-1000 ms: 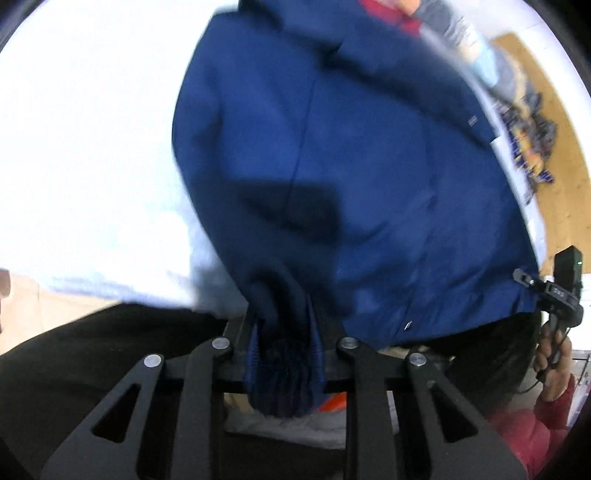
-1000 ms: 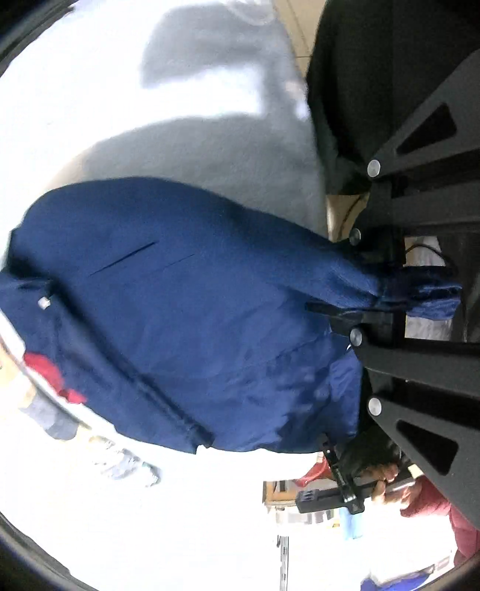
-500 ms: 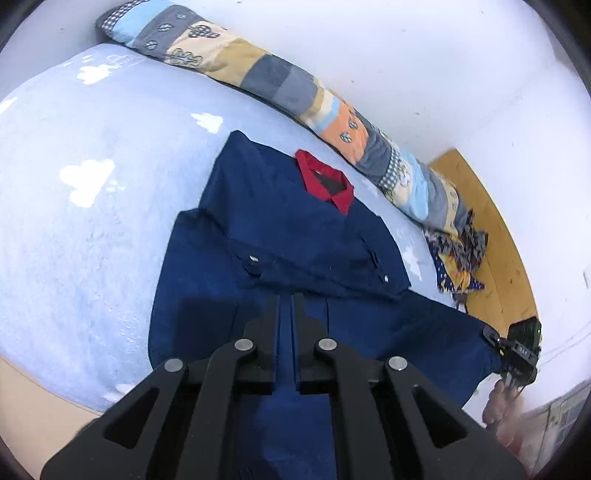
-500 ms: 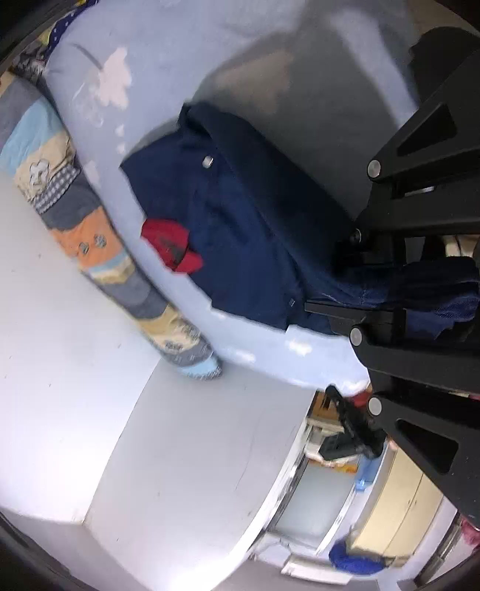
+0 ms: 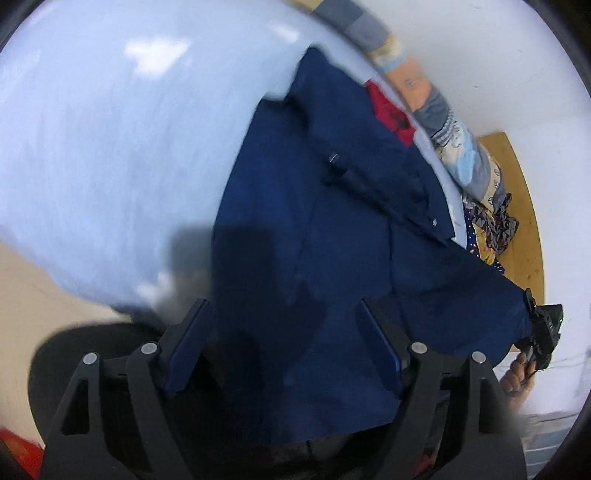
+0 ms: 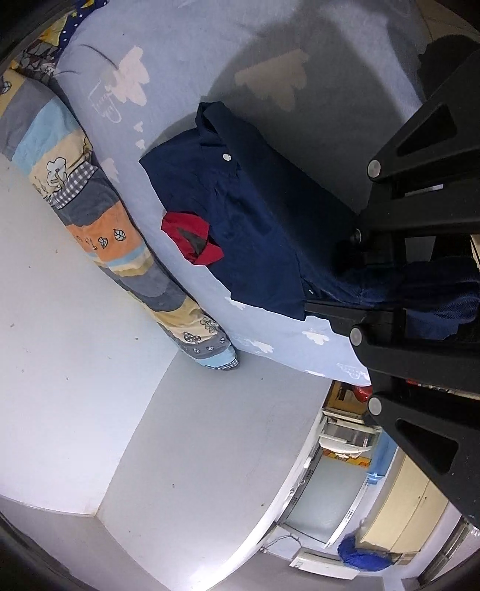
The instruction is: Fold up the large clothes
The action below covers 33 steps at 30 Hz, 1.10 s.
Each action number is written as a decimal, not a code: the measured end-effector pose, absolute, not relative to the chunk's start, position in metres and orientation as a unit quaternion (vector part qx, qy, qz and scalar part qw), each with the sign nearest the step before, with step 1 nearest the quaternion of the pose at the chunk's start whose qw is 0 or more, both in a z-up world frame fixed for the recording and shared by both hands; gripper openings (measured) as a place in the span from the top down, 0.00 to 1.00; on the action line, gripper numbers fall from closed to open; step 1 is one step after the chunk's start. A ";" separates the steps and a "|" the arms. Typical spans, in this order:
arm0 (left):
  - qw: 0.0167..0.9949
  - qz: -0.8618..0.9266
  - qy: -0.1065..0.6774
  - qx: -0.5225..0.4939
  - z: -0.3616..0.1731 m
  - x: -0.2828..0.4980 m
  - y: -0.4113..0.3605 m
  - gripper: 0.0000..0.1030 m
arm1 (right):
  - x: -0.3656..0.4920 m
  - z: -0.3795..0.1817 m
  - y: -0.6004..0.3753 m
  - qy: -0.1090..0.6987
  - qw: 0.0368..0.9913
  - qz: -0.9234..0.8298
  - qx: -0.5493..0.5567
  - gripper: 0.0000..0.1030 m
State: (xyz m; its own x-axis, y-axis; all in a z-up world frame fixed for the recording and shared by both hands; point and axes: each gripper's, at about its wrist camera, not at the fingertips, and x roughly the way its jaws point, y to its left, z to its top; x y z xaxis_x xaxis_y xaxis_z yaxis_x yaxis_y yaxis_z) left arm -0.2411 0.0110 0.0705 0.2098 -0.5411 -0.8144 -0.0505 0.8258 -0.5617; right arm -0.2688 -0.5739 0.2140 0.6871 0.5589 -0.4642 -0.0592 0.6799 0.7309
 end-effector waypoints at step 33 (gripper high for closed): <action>0.813 -0.260 0.427 -0.300 0.172 -0.173 -0.015 0.80 | -0.251 0.253 -0.610 0.307 0.854 0.161 0.388 0.89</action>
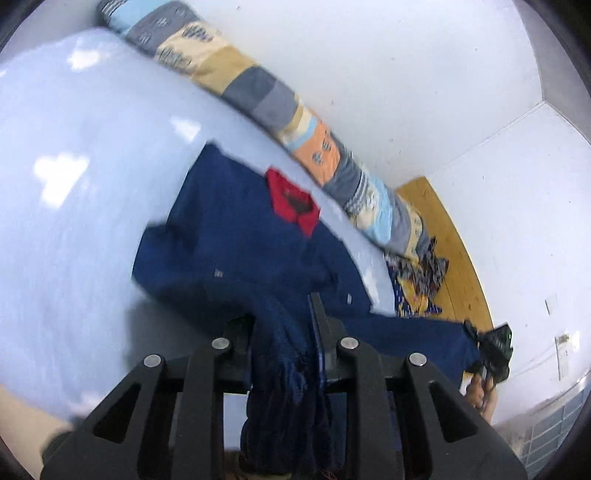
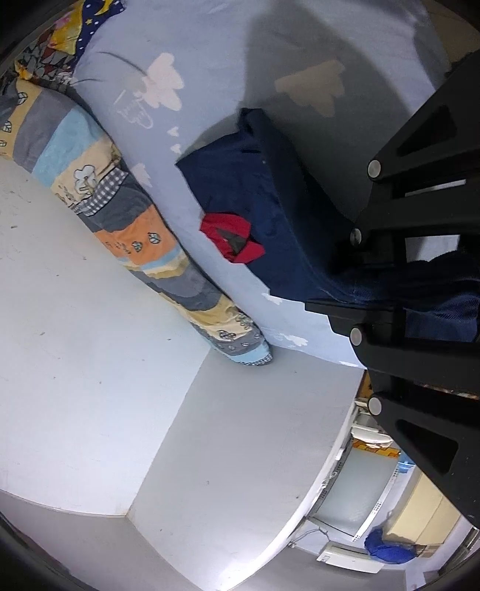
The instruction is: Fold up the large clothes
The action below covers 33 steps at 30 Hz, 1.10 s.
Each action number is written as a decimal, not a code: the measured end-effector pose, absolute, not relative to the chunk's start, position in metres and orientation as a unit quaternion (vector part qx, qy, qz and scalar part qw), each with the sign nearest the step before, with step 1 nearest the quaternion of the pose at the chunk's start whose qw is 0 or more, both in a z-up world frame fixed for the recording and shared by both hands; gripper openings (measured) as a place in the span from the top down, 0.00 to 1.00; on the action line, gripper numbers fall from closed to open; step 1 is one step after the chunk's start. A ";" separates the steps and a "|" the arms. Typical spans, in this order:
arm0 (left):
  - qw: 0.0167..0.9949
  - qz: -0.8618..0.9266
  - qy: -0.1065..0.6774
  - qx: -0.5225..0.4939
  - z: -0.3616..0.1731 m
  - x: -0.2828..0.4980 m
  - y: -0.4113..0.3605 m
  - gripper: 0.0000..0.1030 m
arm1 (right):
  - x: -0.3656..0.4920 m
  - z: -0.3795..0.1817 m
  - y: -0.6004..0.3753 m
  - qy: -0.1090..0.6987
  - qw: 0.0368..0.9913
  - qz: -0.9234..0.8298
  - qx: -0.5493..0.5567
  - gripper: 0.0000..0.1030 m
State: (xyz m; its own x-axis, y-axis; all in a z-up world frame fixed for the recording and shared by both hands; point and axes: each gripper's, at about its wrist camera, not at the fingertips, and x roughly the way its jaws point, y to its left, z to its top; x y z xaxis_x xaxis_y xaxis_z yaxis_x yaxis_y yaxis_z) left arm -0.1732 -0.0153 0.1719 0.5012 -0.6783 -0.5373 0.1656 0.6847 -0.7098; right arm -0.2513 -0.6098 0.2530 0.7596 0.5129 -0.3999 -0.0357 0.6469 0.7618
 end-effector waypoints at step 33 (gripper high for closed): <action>0.860 -0.135 0.455 -0.188 0.078 0.058 -0.091 0.44 | 0.025 0.087 -0.647 0.363 0.857 0.079 0.356 0.59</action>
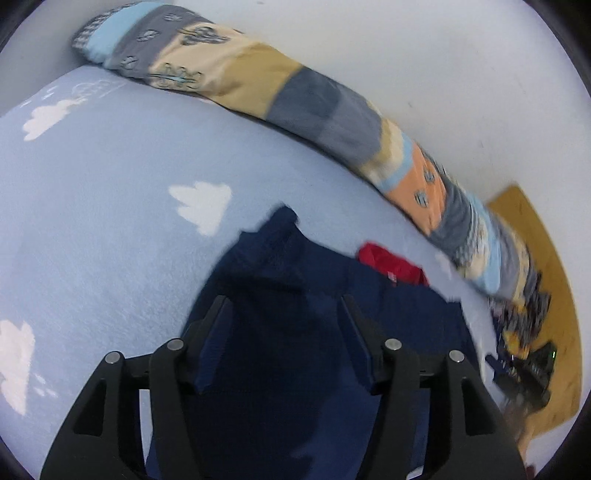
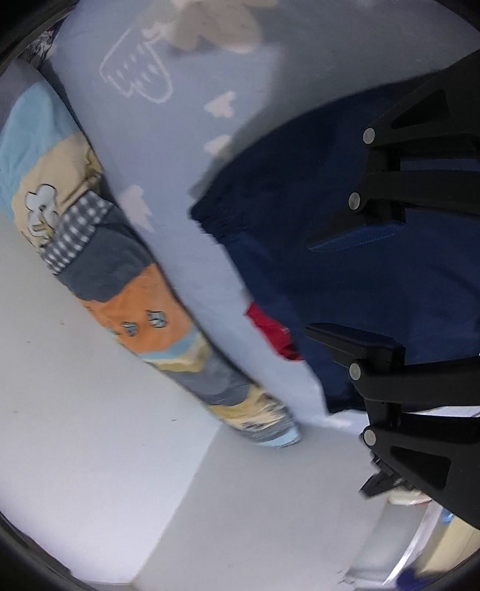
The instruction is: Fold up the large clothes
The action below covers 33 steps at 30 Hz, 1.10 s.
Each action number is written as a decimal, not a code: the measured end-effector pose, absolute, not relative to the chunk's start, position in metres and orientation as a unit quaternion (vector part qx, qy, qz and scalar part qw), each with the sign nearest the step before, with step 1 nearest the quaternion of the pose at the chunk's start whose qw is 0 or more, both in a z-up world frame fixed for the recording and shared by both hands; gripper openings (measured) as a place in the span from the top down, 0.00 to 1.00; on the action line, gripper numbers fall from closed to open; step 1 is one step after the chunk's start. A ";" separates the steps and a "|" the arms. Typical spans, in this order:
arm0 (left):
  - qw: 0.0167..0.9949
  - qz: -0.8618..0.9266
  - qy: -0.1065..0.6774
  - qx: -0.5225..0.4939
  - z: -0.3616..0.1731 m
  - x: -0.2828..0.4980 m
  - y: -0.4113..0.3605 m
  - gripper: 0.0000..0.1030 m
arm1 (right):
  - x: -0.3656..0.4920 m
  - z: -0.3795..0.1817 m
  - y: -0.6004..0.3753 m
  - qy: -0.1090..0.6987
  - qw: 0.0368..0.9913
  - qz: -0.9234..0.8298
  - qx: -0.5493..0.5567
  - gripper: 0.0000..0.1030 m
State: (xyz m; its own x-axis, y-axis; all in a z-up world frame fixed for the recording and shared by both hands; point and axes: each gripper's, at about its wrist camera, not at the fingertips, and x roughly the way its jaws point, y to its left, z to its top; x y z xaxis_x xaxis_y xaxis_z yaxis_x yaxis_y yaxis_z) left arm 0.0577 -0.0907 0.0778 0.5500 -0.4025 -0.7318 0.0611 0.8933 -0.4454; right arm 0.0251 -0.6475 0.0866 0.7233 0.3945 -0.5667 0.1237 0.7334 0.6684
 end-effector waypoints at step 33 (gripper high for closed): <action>0.907 -0.048 0.417 -0.033 0.073 -0.035 -0.105 0.31 | -0.062 0.102 -0.612 0.372 0.899 -0.017 0.231 0.85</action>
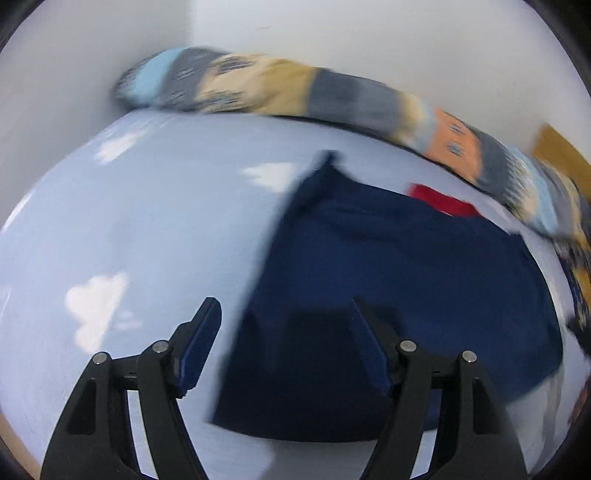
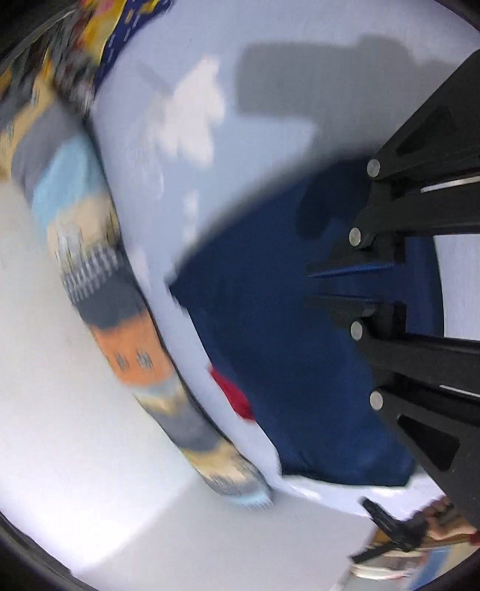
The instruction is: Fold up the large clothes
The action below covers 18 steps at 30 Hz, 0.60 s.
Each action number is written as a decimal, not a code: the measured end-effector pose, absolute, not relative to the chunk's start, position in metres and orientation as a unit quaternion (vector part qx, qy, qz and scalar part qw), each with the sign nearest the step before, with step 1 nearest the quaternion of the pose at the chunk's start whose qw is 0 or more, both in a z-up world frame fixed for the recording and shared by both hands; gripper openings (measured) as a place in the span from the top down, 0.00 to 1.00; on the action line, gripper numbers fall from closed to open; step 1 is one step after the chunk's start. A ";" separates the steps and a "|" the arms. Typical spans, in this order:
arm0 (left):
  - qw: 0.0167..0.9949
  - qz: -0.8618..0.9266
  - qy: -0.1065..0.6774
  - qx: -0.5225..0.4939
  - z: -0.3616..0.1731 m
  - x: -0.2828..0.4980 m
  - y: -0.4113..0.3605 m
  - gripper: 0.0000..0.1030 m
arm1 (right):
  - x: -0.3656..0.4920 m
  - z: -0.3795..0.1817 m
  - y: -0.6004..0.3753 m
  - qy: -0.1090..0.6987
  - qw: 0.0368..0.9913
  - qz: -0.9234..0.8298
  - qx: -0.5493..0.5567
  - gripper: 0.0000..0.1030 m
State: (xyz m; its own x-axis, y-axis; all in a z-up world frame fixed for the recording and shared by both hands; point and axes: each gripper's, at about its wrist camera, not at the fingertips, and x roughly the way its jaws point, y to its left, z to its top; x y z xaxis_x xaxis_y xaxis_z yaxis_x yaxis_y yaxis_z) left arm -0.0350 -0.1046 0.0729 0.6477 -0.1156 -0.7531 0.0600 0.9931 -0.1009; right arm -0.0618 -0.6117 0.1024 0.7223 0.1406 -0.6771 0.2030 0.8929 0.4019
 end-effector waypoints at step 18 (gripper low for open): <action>0.893 -0.038 0.445 0.049 0.079 -0.072 -0.161 0.29 | -0.064 0.120 -0.540 0.403 0.908 -0.056 0.094 0.47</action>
